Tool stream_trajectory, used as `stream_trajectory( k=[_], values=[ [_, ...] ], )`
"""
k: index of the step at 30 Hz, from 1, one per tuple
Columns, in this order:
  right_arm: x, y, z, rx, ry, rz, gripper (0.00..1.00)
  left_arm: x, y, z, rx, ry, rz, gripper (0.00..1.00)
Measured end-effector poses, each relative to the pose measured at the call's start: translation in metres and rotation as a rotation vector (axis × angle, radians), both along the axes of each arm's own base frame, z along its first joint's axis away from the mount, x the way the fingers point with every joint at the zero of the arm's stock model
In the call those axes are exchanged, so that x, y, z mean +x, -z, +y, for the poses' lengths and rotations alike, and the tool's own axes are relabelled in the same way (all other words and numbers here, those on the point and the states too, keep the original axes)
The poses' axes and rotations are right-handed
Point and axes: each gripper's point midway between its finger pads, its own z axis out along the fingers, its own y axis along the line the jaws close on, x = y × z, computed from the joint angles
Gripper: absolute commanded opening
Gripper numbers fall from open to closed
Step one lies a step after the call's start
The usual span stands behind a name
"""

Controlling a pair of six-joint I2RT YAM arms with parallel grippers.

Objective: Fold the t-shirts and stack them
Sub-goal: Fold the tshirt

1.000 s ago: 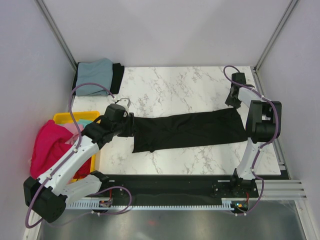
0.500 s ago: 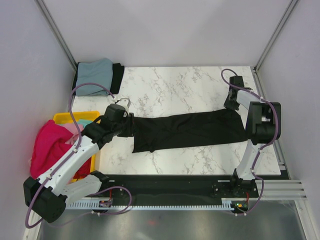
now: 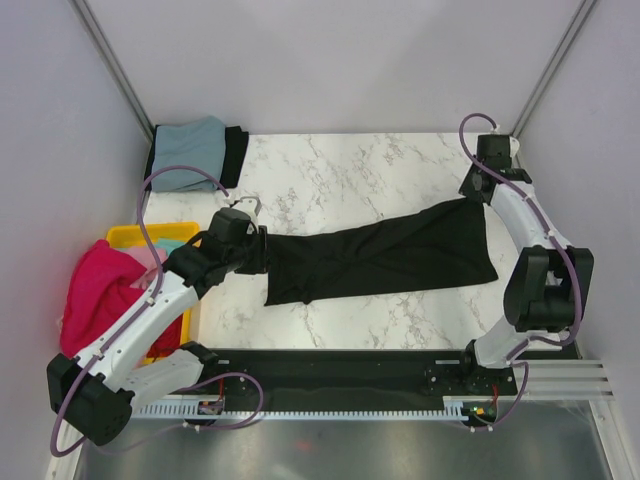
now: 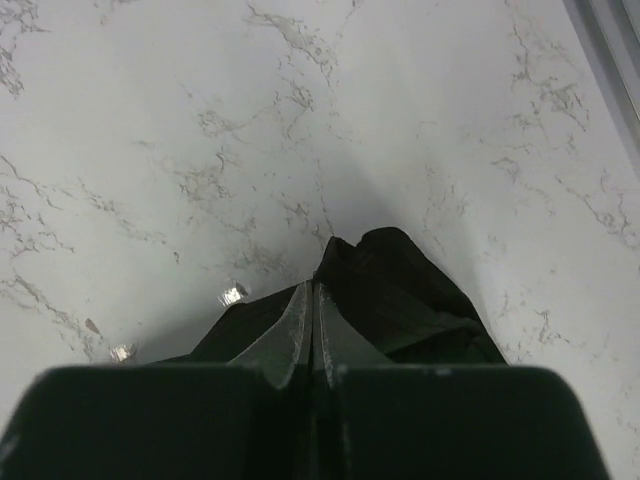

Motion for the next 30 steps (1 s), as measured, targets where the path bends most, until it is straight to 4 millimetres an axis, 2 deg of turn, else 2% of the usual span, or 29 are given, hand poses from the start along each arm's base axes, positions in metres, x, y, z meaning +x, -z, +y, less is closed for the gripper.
stream_trajectory(
  k=[3, 5, 8, 9, 10, 11, 12, 14, 18, 20, 22, 26, 30],
  values=[
    [-0.017, 0.006, 0.001, 0.002, 0.0, 0.013, 0.0, 0.0, 0.0, 0.0, 0.0, 0.0, 0.0, 0.46],
    [-0.041, 0.026, 0.0, 0.0, 0.012, 0.058, 0.01, 0.0, 0.0, 0.0, 0.0, 0.001, 0.001, 0.46],
    [-0.083, 0.058, -0.004, -0.015, 0.06, 0.133, 0.09, -0.001, 0.001, 0.0, -0.001, 0.002, 0.003, 0.45],
    [-0.099, 0.068, -0.008, -0.025, 0.086, 0.16, 0.38, -0.001, 0.001, 0.0, -0.001, 0.003, 0.003, 0.45],
    [-0.113, 0.076, -0.011, -0.026, 0.121, 0.174, 0.49, -0.001, 0.001, 0.0, -0.001, 0.003, 0.003, 0.45],
    [-0.125, 0.084, -0.015, -0.023, 0.152, 0.188, 0.51, -0.001, 0.001, 0.0, -0.001, 0.003, 0.004, 0.45],
    [-0.135, 0.09, -0.018, -0.011, 0.179, 0.193, 0.8, -0.001, 0.002, 0.0, 0.0, 0.003, 0.006, 0.45],
    [-0.153, 0.101, -0.027, 0.022, 0.253, 0.188, 0.91, -0.001, 0.002, 0.0, 0.0, 0.003, 0.007, 0.45],
    [-0.182, 0.121, -0.036, 0.092, 0.367, 0.183, 0.93, -0.002, 0.003, 0.0, 0.002, 0.003, 0.009, 0.44],
    [-0.182, 0.12, -0.033, 0.118, 0.374, 0.166, 0.93, -0.002, 0.003, 0.0, 0.002, 0.003, 0.009, 0.44],
    [-0.173, 0.11, -0.03, 0.138, 0.364, 0.115, 0.92, -0.002, 0.003, 0.0, 0.001, 0.003, 0.009, 0.46],
    [-0.141, 0.075, -0.024, 0.178, 0.312, -0.007, 0.91, -0.003, 0.006, -0.002, -0.007, 0.002, 0.022, 0.5],
    [-0.114, 0.046, -0.018, 0.208, 0.255, -0.105, 0.86, -0.012, 0.03, -0.015, -0.003, 0.02, 0.107, 0.55]
  ],
)
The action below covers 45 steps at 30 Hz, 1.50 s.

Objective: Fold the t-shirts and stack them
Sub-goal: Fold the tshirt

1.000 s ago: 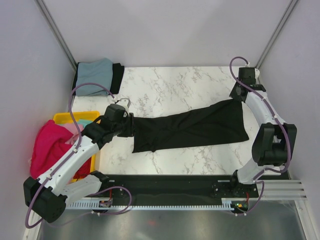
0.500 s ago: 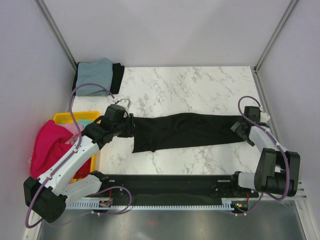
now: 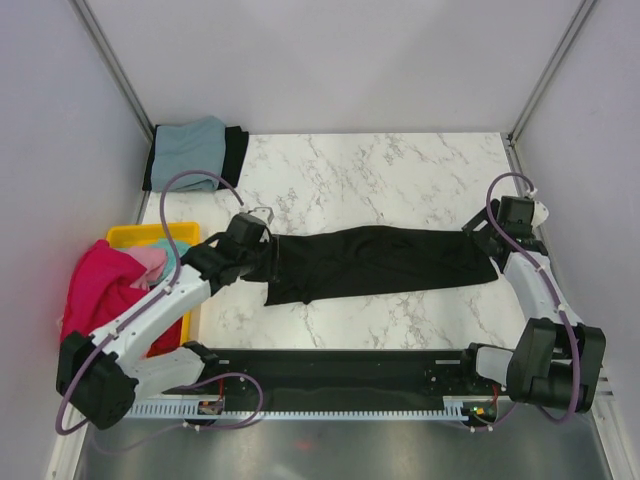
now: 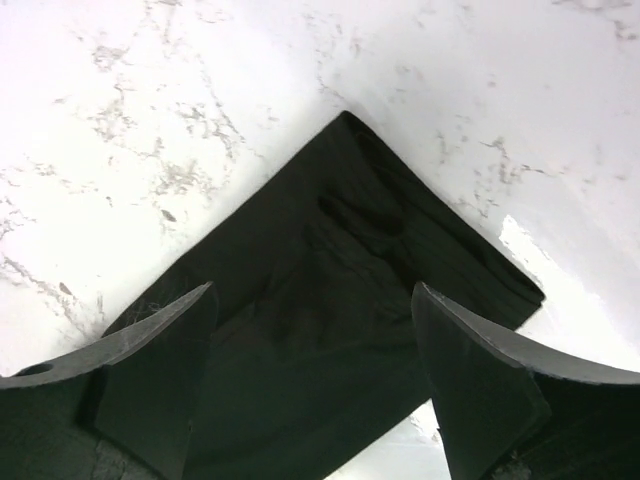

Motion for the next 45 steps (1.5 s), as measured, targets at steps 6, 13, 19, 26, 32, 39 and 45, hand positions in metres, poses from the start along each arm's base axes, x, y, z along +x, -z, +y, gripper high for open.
stream_trajectory(
  k=[6, 13, 19, 26, 32, 39, 45],
  values=[
    [0.006, 0.011, 0.014, 0.041, -0.069, 0.021, 0.81, -0.011, 0.049, -0.021, 0.003, 0.004, 0.152, 0.56],
    [-0.001, 0.025, 0.02, 0.053, -0.107, 0.058, 0.79, -0.006, 0.08, -0.047, -0.048, 0.019, 0.231, 0.54],
    [0.0, 0.029, 0.021, 0.052, -0.123, 0.068, 0.78, -0.008, 0.103, -0.063, -0.078, 0.033, 0.303, 0.5],
    [0.0, 0.03, 0.021, 0.047, -0.131, 0.072, 0.77, -0.013, 0.101, -0.079, -0.104, 0.071, 0.295, 0.41],
    [0.0, 0.031, 0.021, 0.044, -0.135, 0.072, 0.77, -0.027, 0.096, -0.088, 0.001, 0.116, 0.255, 0.46],
    [0.0, 0.035, 0.023, 0.052, -0.146, 0.079, 0.77, -0.019, 0.076, -0.092, 0.091, 0.11, 0.152, 0.47],
    [0.0, 0.035, 0.024, 0.054, -0.152, 0.079, 0.77, -0.022, 0.074, -0.088, 0.151, 0.109, 0.126, 0.47]
  ],
)
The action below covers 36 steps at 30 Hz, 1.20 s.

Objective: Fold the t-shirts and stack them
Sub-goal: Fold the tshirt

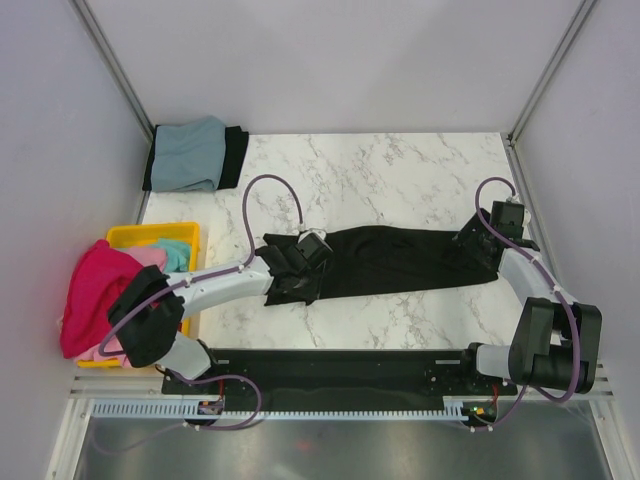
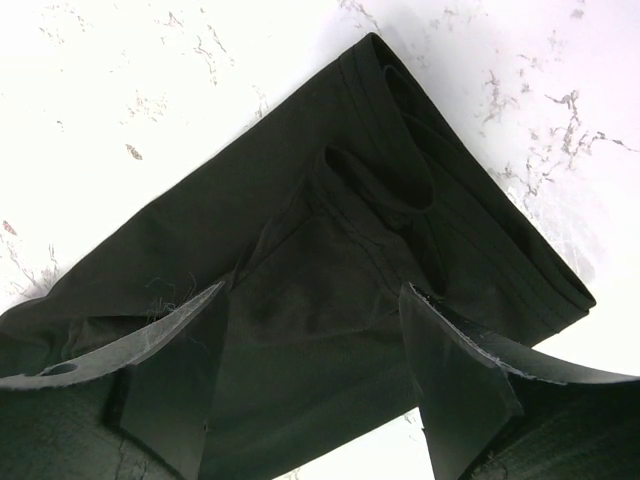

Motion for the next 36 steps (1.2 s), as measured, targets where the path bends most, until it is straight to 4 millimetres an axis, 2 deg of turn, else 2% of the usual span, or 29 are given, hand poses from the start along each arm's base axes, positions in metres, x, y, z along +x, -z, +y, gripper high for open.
stream_trajectory(
  k=[4, 7, 9, 10, 11, 16, 22, 25, 32, 36],
  values=[
    [0.0, 0.0, 0.0, 0.0, -0.001, 0.0, 0.77, 0.002, 0.006, 0.0, 0.03, -0.002, 0.006, 0.44],
    [0.0, 0.0, 0.0, -0.001, -0.001, 0.001, 0.77, 0.001, 0.014, 0.0, 0.05, -0.001, 0.021, 0.34],
    [0.0, 0.0, -0.001, -0.005, 0.0, 0.002, 0.75, -0.001, 0.02, 0.001, 0.066, 0.002, 0.036, 0.14],
    [0.0, 0.0, -0.001, -0.006, 0.0, 0.002, 0.64, -0.002, 0.023, 0.001, 0.071, 0.001, 0.044, 0.05],
    [0.0, 0.0, -0.002, -0.011, -0.003, 0.003, 0.62, -0.003, 0.026, 0.001, 0.078, 0.003, 0.05, 0.02],
    [-0.001, 0.001, -0.003, -0.016, 0.008, 0.005, 0.55, -0.002, 0.028, 0.001, 0.086, 0.006, 0.05, 0.02],
    [-0.003, 0.003, -0.005, -0.022, 0.023, 0.013, 0.53, -0.001, 0.026, 0.002, 0.085, 0.008, 0.04, 0.02],
    [-0.004, 0.009, -0.009, -0.033, 0.033, 0.035, 0.42, 0.0, 0.021, 0.001, 0.072, 0.008, 0.03, 0.02],
    [-0.006, 0.038, -0.014, -0.025, 0.051, 0.114, 0.41, 0.001, 0.017, 0.0, 0.062, 0.007, 0.018, 0.02],
    [-0.001, 0.04, -0.015, -0.025, 0.055, 0.116, 0.42, 0.0, 0.018, 0.002, 0.062, 0.007, 0.019, 0.02]
  ],
)
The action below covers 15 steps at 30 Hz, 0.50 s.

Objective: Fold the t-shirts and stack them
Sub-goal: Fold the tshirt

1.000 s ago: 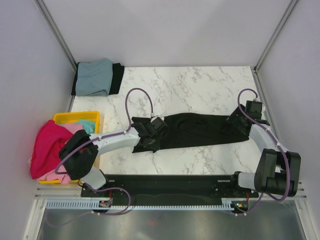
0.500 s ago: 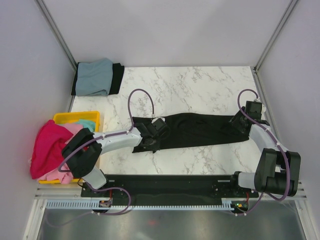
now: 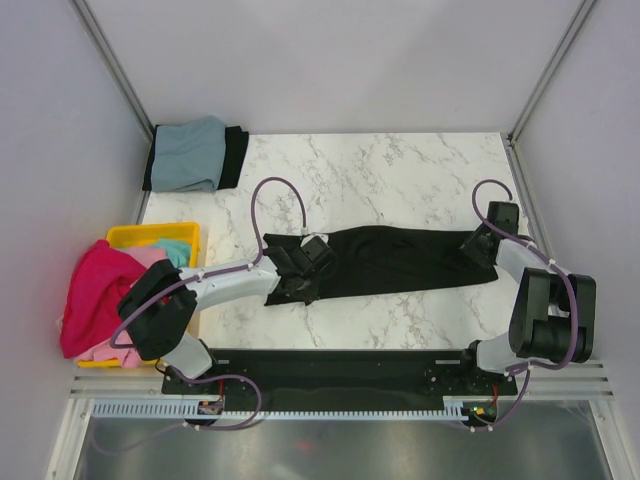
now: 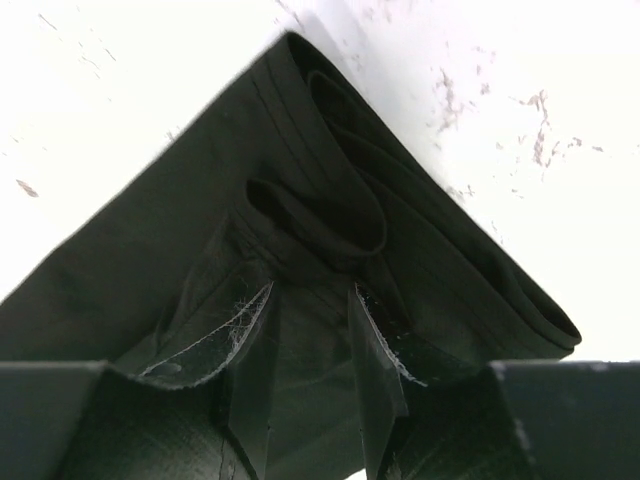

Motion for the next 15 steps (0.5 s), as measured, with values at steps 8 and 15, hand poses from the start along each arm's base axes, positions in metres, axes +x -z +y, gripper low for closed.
stream_trajectory(
  k=[8, 15],
  values=[
    [0.027, -0.026, -0.007, -0.011, 0.014, -0.089, 0.42, -0.003, 0.003, 0.004, 0.007, 0.0, 0.006, 0.02],
    [0.037, -0.025, -0.01, -0.015, 0.02, -0.096, 0.42, -0.002, 0.0, 0.003, 0.0, 0.0, 0.0, 0.02]
  ],
)
